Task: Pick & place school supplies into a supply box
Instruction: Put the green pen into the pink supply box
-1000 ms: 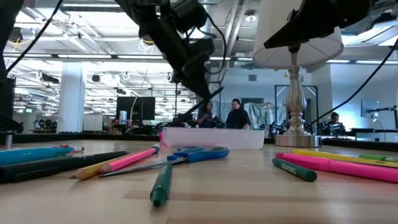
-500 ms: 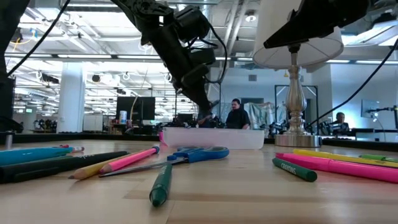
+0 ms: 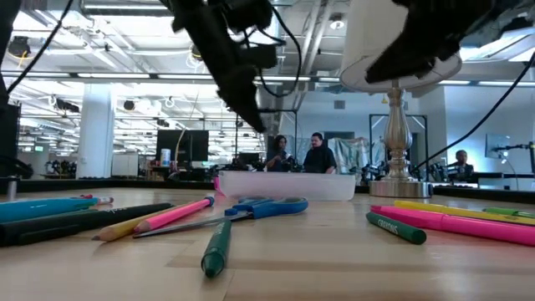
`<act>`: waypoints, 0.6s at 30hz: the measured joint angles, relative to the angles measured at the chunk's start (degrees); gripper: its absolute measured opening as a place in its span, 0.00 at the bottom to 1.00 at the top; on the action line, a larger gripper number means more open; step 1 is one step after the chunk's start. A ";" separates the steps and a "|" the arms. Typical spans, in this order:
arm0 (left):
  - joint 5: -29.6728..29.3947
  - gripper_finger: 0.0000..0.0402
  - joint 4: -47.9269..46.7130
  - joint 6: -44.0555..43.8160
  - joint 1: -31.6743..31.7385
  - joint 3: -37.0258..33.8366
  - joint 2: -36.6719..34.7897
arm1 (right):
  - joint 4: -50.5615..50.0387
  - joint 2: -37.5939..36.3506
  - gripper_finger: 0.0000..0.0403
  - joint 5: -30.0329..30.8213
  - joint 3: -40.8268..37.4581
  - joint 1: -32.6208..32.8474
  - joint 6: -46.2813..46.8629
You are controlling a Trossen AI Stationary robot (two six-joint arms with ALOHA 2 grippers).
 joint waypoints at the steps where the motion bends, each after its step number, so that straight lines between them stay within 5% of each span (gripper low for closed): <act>1: -0.99 0.35 -2.57 -0.62 -1.22 0.00 -0.79 | -2.14 0.00 0.29 0.02 0.01 0.22 3.14; 12: -15.96 0.35 -9.15 -12.01 -16.82 -7.39 -6.81 | -12.42 4.94 0.29 -0.66 -0.02 5.96 31.26; 18: -28.05 0.35 -7.40 -16.75 -23.02 -9.65 -6.95 | -12.17 11.64 0.29 -6.54 0.00 8.43 42.47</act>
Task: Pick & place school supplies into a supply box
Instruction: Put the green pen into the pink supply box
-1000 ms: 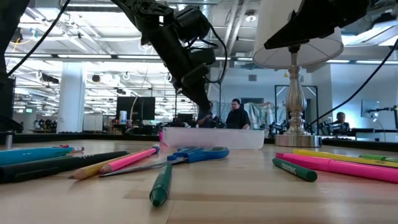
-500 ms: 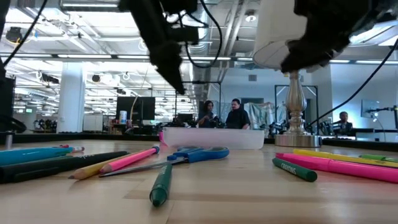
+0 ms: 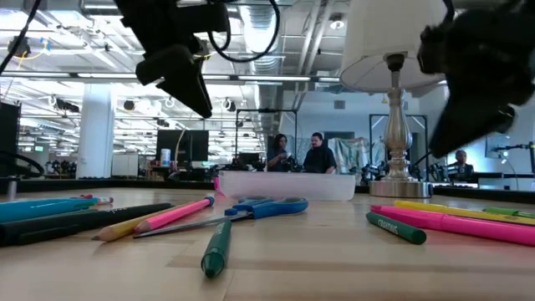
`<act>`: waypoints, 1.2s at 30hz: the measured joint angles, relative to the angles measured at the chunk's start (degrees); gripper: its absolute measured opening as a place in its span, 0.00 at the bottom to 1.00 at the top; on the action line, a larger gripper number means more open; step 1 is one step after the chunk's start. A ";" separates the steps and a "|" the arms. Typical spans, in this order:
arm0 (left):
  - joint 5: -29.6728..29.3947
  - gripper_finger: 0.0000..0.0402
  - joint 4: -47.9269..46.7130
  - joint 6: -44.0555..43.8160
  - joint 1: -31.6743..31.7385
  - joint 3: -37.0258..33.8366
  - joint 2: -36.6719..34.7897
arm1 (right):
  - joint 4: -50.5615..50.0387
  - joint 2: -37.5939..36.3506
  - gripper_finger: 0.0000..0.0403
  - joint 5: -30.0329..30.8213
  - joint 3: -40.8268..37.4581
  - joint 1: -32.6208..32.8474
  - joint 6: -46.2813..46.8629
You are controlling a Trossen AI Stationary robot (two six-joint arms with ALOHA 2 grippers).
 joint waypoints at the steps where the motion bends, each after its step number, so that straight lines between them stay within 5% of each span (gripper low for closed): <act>1: -1.05 0.35 0.63 0.01 -0.68 -0.29 0.00 | -0.10 0.98 0.29 -0.72 0.00 0.45 1.71; 22: -4.65 0.35 2.51 -1.34 -2.41 -1.19 0.00 | -14.74 15.86 0.29 -5.93 14.92 7.60 21.41; 36: -5.97 0.35 2.48 -0.88 -2.41 -1.19 0.00 | -18.36 22.57 0.29 -11.73 20.20 7.97 24.77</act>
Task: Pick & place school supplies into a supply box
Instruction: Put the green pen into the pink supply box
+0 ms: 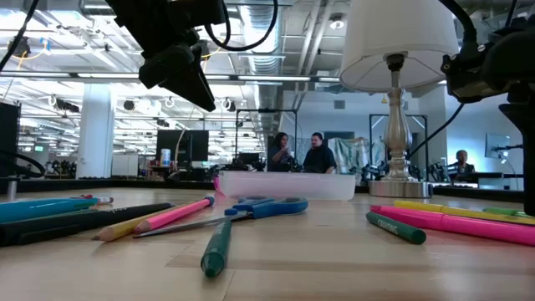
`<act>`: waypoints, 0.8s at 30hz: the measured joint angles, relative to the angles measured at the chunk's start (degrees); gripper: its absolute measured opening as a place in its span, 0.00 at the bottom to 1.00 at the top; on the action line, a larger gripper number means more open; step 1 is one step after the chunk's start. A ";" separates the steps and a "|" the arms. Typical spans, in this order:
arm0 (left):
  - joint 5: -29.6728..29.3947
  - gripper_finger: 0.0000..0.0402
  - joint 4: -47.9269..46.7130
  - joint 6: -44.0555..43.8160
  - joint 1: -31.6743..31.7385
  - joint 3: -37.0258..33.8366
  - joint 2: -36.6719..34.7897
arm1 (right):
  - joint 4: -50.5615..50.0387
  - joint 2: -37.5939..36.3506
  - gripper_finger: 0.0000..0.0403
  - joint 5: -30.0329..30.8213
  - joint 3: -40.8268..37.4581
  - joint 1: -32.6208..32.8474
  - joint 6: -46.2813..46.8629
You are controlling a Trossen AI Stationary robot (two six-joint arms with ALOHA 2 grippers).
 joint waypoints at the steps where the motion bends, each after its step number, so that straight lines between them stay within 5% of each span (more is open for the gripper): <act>1: 0.00 0.35 -0.01 0.00 0.00 0.00 0.00 | -0.38 0.00 0.29 -0.17 0.00 0.02 0.55; 24: 2.62 0.35 -0.16 -0.76 0.02 0.00 0.02 | -8.27 0.00 0.29 -7.92 -0.31 -0.46 -4.56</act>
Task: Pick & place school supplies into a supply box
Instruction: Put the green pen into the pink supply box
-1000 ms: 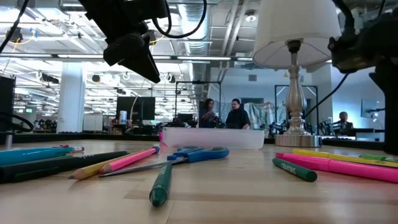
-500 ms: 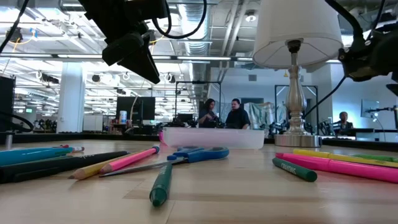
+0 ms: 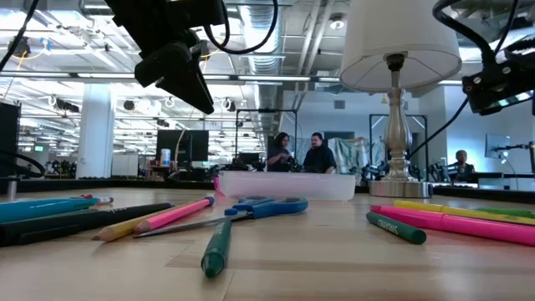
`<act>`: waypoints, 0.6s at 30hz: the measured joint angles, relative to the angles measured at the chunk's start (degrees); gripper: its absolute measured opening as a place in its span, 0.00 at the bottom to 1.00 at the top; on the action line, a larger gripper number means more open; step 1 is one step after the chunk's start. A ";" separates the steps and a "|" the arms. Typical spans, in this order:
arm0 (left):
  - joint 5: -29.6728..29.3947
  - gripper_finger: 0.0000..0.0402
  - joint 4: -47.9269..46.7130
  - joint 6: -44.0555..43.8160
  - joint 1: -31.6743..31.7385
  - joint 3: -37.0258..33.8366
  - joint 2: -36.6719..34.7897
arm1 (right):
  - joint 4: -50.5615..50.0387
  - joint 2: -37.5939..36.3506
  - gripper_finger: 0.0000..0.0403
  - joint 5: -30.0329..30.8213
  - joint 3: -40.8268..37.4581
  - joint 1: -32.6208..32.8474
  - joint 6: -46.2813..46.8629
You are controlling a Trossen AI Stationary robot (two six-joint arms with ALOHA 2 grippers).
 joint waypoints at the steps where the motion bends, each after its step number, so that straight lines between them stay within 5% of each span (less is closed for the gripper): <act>1: 0.00 0.35 0.00 -0.10 0.01 0.00 0.00 | -0.02 0.00 0.29 -0.45 0.00 -0.18 -1.00; 18: 5.01 0.35 -0.09 -1.71 -0.01 0.00 0.02 | 0.61 -0.42 0.06 -1.29 -1.45 -4.99 -16.96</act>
